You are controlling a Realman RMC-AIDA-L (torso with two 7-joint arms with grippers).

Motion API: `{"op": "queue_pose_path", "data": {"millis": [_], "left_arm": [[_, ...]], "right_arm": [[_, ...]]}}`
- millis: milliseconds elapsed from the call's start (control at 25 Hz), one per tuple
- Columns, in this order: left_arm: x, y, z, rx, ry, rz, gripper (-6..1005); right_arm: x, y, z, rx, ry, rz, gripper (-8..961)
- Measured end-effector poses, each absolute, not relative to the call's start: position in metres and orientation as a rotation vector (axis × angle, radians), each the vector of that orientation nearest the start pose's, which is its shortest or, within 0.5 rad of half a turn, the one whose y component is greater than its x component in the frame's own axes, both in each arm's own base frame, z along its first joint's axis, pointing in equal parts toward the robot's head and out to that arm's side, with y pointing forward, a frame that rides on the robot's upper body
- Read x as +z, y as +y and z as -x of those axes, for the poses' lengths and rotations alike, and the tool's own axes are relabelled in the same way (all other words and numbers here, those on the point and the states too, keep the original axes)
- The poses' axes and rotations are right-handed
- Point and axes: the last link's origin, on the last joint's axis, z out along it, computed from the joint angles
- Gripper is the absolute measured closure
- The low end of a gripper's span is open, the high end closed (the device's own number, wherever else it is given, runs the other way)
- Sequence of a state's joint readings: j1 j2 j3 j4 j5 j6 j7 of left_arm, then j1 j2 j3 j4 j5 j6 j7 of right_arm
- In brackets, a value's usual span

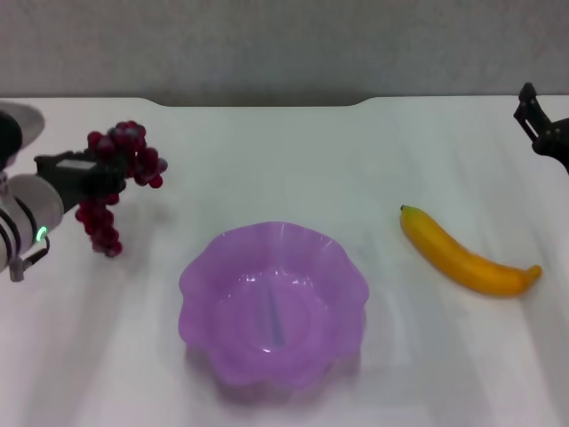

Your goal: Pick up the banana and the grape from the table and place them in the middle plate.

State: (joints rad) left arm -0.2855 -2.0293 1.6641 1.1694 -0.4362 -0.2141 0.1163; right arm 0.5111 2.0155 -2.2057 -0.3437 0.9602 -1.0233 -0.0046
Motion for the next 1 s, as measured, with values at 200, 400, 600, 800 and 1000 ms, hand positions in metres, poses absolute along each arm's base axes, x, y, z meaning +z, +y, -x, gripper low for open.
{"op": "queue_pose_path", "data": {"millis": [200, 400, 600, 800, 1000], "left_arm": [[0.035, 0.383, 0.231, -0.321, -0.776, 1.834, 675], [0.050, 0.365, 0.206, -0.307, -0.711, 1.883, 677], [0.048, 0.341, 0.180, -0.312, -0.618, 1.955, 681], [0.025, 0.319, 0.157, -0.320, -0.527, 2.095, 684], [0.006, 0.304, 0.153, -0.371, -0.515, 2.213, 684]], "right_arm": [[0.012, 0.383, -0.297, 0.709, 0.506, 1.504, 107], [0.012, 0.383, -0.297, 0.707, 0.507, 1.502, 108], [0.012, 0.382, -0.299, 0.705, 0.510, 1.500, 109], [0.014, 0.380, -0.303, 0.698, 0.516, 1.492, 110], [0.014, 0.379, -0.304, 0.694, 0.517, 1.490, 111]]}}
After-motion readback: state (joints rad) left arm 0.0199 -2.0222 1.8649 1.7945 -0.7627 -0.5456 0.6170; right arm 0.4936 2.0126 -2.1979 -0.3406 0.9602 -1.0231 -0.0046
